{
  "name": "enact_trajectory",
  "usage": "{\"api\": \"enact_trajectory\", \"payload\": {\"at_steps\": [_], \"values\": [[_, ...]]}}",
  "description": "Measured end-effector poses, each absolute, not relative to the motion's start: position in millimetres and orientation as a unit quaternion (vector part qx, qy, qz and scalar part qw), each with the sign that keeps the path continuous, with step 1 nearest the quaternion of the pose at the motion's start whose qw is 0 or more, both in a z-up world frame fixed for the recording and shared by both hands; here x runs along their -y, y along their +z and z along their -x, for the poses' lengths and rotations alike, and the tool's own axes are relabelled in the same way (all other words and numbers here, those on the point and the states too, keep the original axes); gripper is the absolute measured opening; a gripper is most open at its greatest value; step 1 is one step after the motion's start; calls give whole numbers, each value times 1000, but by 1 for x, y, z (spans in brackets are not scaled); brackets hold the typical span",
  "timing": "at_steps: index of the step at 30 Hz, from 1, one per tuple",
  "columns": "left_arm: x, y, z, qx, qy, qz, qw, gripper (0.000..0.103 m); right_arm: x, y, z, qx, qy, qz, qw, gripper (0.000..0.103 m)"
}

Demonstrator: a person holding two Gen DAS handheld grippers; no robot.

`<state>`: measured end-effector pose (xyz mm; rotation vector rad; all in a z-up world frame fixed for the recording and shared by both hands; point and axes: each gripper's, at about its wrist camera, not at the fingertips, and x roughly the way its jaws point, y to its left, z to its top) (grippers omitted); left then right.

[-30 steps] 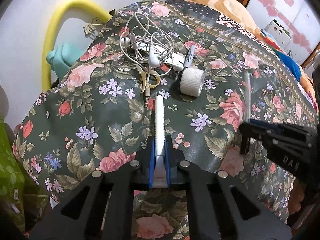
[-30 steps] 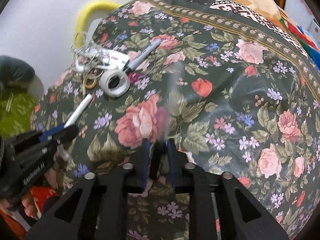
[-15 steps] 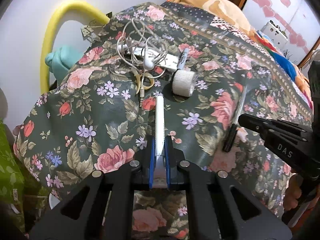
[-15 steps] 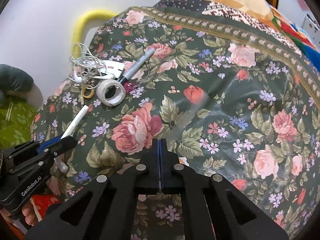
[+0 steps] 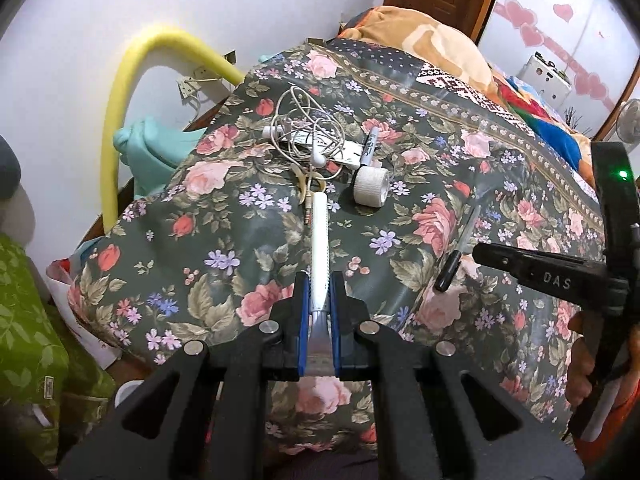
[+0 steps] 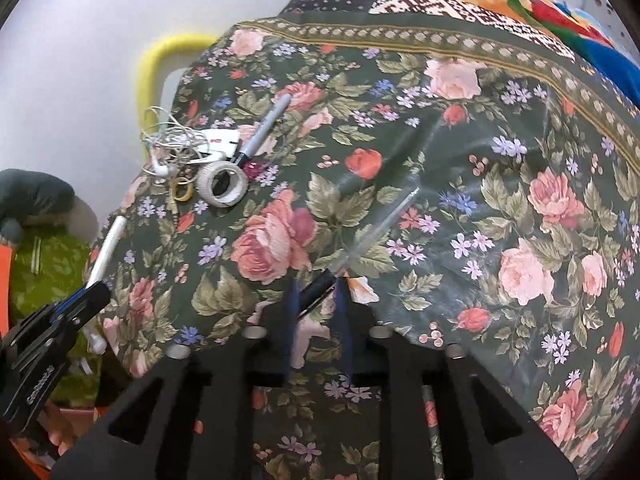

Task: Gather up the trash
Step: 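Grasp the white razor with the left tool while the right grasps the clear straw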

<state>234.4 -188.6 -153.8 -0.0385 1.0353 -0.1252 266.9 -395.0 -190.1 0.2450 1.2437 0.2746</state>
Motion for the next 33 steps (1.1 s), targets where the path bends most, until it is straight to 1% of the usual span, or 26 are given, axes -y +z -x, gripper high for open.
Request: {"api": "enact_trajectory", "payload": {"at_steps": [2,5,7,11,12,16,18,20,26,30,33], "values": [[189,-156,-234,-494,-59,14,867,8,392,-195,-270,-581,122,-121,795,31],[189,-160,-234,-497,-59,13,865,8,383,-206,-277,-590,97,-113,794,31],[189,-162,-235,-499,-57,12,865,8,373,-215,-279,-597,77,-90,793,31],[186,-166,-238,-501,-56,15,864,8,357,-216,-267,-565,51,-4,824,31],[185,-167,-239,-501,-56,16,863,8,355,-217,-264,-558,50,13,828,29],[184,-169,-240,-502,-56,18,863,8,364,-218,-256,-545,42,54,836,28],[185,-171,-241,-502,-56,14,863,8,375,-217,-258,-549,47,33,834,28],[185,-173,-241,-505,-55,15,861,8,384,-217,-263,-552,40,15,833,20],[189,-174,-241,-509,-56,12,859,8,392,-215,-279,-555,41,-21,831,15],[188,-162,-237,-500,-56,15,864,8,403,-210,-282,-559,49,-69,825,9],[186,-152,-233,-491,-56,18,869,8,409,-194,-270,-548,58,-74,831,9]]}}
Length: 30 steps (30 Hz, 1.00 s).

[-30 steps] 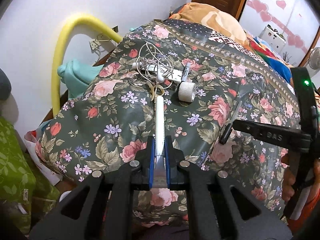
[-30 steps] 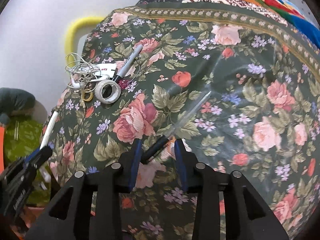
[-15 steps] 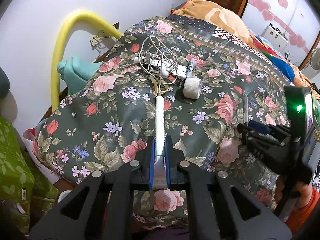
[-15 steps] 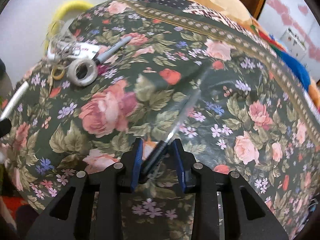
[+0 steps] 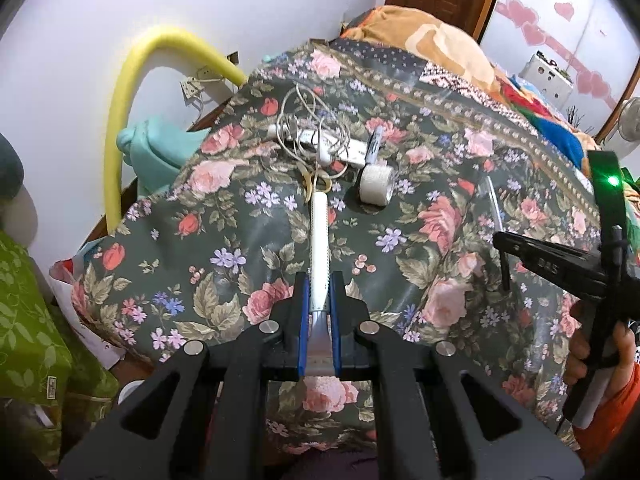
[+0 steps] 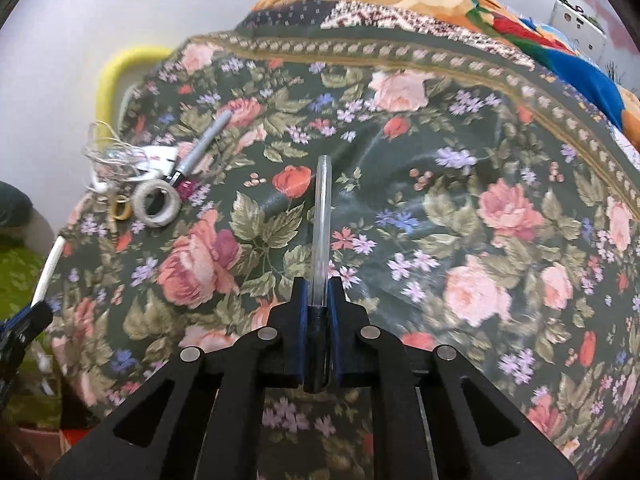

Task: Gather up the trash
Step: 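Grasp the white razor with the left tool while the right grasps the clear straw, then carry both items over the white cup and open both tools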

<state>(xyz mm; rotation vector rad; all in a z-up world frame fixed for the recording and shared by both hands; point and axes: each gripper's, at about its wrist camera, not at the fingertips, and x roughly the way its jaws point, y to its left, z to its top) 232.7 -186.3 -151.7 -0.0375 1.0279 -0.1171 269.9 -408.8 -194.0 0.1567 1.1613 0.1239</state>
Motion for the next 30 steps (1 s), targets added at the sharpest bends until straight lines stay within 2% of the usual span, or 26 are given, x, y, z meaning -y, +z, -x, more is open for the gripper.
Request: {"api": "enact_trajectory", "payload": {"at_steps": [15,30], "values": [[164,-102,-191,-444,-49,28,894,8,377,-111,-224,-485,117,-66,864,9],[59,-80,-113,-413,25,72,907,8,232,-68,-175,-443,238,-12,864,9]]}}
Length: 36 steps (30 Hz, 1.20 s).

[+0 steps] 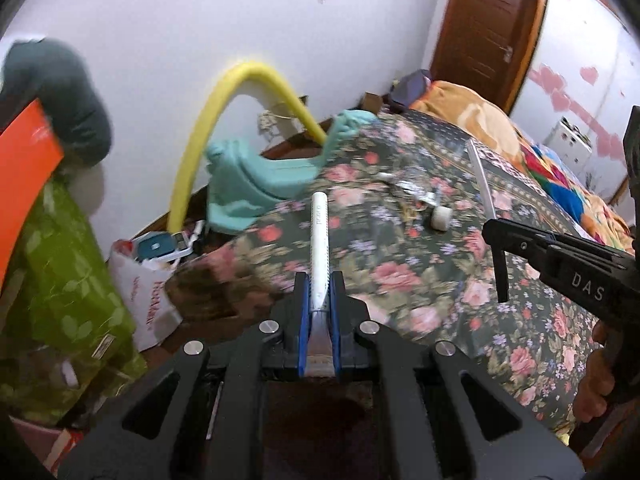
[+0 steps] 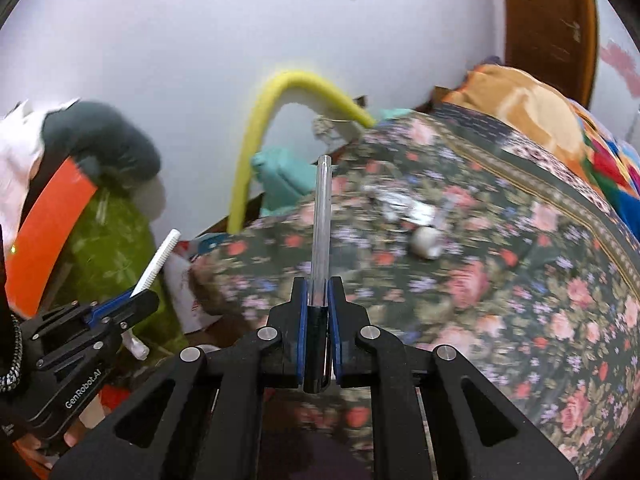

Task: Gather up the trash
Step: 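Carry both items over the white cup and open both tools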

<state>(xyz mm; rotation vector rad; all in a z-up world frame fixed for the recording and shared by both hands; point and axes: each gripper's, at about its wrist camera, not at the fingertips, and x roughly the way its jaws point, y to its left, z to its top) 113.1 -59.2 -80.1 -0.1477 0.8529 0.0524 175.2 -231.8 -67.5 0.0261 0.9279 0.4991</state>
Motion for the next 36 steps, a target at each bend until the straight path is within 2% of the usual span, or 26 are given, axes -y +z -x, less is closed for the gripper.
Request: {"api": "enact_trajectory", "payload": {"at_steps": [9,18,36], "values": [[-17,-103,-65,-428,79,106,894,8,146,-81,-143,-461,302,15,834,9],[-74,-146,-37,-465,111,137,867,8,68,-119,-116,-505,345,59,789,9],[-144,-262,-13,-572,150,214,778,8,-28,-201,-94,-581,389,137,702,9]]}}
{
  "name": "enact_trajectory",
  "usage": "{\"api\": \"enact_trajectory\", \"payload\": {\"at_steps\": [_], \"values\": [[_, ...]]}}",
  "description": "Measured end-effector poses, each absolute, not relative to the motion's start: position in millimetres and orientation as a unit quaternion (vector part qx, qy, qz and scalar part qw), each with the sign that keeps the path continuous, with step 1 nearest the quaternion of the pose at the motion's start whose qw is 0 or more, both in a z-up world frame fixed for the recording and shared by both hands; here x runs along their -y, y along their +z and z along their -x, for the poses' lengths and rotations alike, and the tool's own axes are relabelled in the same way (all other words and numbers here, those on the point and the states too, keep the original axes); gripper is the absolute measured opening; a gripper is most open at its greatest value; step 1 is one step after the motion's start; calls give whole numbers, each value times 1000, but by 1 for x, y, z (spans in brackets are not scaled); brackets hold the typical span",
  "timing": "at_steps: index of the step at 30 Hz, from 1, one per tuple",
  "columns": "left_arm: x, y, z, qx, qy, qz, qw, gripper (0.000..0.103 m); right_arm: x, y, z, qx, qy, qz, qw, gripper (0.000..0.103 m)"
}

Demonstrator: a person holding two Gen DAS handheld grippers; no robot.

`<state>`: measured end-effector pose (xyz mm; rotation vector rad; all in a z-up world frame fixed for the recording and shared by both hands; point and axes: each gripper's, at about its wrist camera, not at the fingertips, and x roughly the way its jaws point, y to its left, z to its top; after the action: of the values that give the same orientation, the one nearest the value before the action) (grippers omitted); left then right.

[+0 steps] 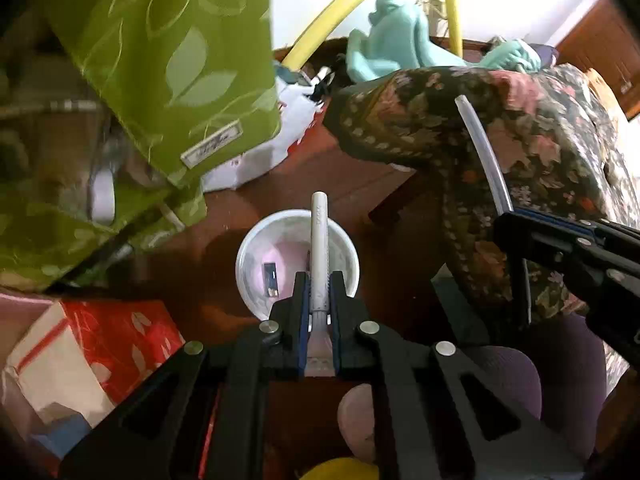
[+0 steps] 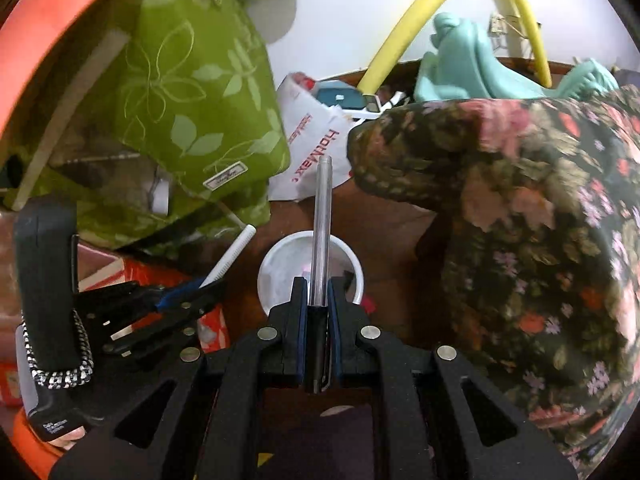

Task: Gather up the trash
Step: 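Carry both items over the white cup and open both tools, then move both empty tools back toward the quilt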

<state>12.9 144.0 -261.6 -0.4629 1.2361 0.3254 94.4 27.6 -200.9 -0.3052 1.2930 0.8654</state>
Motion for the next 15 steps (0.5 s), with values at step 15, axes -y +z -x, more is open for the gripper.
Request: {"api": "enact_trajectory", "payload": {"at_steps": [15], "values": [[-158,-273,-15,-587,160,230,759,23,-54,-223,-100,-616,391,149,668,23]]}}
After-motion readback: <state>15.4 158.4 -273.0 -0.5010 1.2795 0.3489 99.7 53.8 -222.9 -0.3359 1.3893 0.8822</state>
